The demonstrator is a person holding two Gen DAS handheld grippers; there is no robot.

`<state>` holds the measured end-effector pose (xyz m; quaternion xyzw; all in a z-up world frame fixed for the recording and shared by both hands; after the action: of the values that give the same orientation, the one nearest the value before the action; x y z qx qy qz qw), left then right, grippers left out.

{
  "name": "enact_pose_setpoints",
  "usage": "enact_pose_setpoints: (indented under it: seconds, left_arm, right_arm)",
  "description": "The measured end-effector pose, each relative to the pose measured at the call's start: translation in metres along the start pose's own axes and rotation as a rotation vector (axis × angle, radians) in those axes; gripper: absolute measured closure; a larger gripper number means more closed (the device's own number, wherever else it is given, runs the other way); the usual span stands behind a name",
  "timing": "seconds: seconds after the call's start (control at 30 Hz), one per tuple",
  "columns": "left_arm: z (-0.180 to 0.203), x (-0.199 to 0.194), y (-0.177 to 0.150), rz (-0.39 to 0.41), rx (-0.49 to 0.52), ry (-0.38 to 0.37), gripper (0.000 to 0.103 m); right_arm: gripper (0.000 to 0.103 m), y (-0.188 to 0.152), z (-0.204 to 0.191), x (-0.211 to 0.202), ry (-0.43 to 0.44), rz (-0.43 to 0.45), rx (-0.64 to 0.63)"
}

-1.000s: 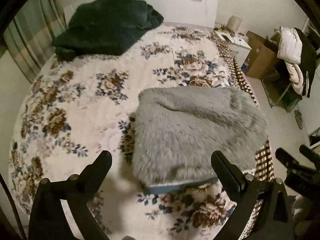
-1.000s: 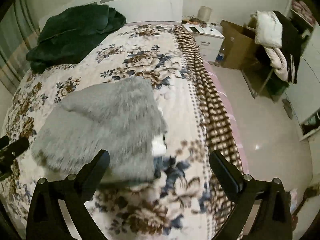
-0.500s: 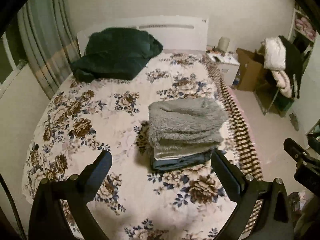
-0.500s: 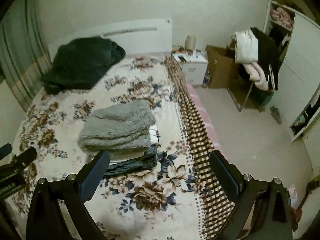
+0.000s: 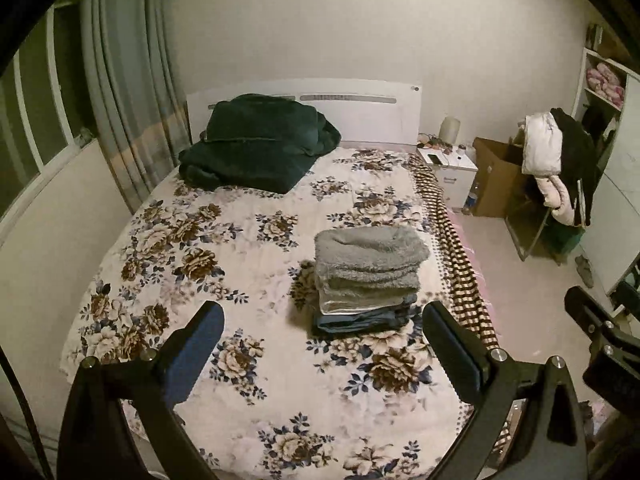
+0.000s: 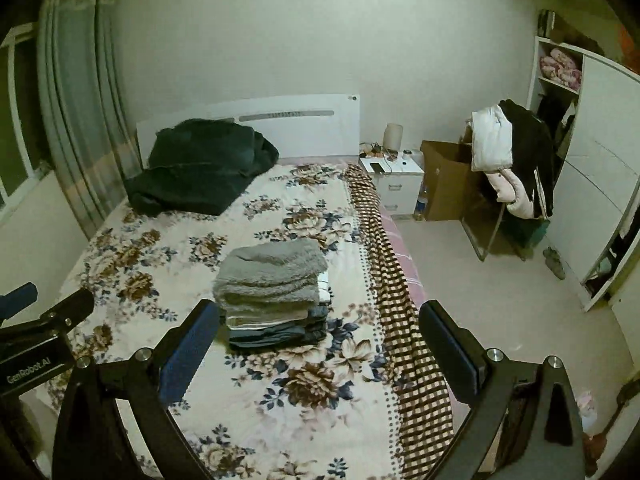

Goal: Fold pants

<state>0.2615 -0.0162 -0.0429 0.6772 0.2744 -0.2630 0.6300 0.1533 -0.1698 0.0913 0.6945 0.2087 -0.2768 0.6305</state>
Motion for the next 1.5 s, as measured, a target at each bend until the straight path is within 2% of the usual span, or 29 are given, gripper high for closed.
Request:
enact_pose_setpoints:
  seconds: [0.13,0.43,0.83,1.5]
  left_arm:
    - [0.001,-0.016,-0.006,0.018,0.009,0.006,0.002]
    - [0.003,-0.03,-0.017,0.039,0.016,0.026,0.0]
    - [0.005,-0.024,-0.022,0.034,0.016,0.046,0.0]
    - [-0.004,-0.019,-0.022,0.012,0.007,0.059,0.0]
  right_arm:
    - [0.001,-0.005,-0.003,-0.031,0.004,0.014,-0.002]
    - [0.0,-0.008,0.001,-0.052,0.008,0.006,0.019]
    - [0.0,0.0,0.005,-0.031,-0.006,-0.005,0.014]
    - [0.0,0.001,-0.017,-0.006,0.027,-0.03,-0.028]
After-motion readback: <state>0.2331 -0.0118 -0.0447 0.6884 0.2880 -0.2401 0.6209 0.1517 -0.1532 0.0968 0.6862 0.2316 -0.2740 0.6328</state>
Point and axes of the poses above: each gripper's, at about its wrist camera, not at the fingertips, and x roughly the way its jaws point, z to its right, y to its top, the point moved 3 cm from there along x, roughly the way its jaws point, and after that the axes turned 5 degrees about y, right-handed, at the moved point
